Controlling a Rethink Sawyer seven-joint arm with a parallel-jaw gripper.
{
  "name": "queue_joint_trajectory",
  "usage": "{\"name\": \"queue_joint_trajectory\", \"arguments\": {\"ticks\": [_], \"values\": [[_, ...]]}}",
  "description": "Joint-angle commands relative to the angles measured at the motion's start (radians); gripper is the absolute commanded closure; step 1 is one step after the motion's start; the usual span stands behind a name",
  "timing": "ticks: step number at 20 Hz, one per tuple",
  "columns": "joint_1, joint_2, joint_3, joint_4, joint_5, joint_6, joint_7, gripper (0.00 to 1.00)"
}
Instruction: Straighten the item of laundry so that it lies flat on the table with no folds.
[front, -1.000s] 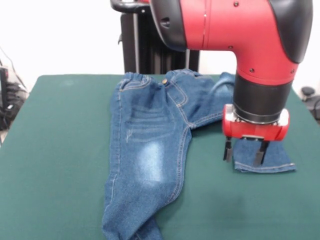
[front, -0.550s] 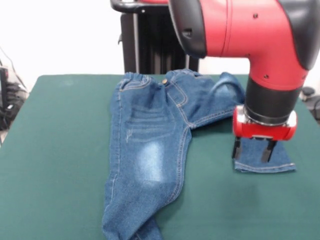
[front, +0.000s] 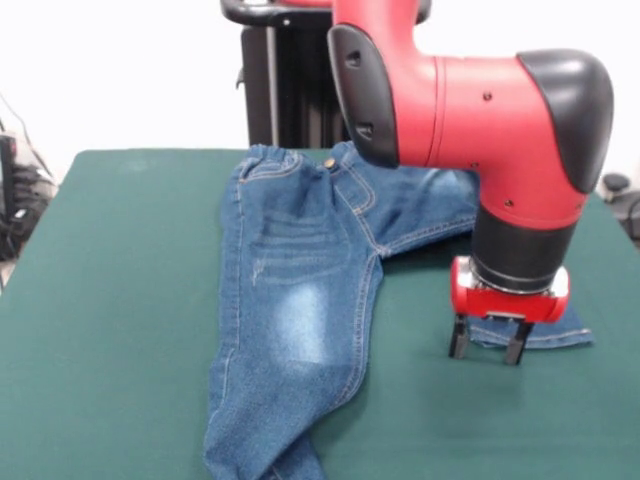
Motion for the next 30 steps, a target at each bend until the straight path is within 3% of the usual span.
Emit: {"name": "queue_joint_trajectory", "arguments": {"ticks": [1,7,16,30], "values": [[0.025,0.265,0.014,-0.037,0.001,-0.151,0.216,0.00],[0.047,0.243,-0.011,-0.033,0.007,-0.120,0.239,0.00],[0.077,0.001,-0.031,0.117,0.056,0.085,0.243,0.00],[0.112,-0.180,-0.032,0.277,0.108,0.156,0.283,0.00]]}}
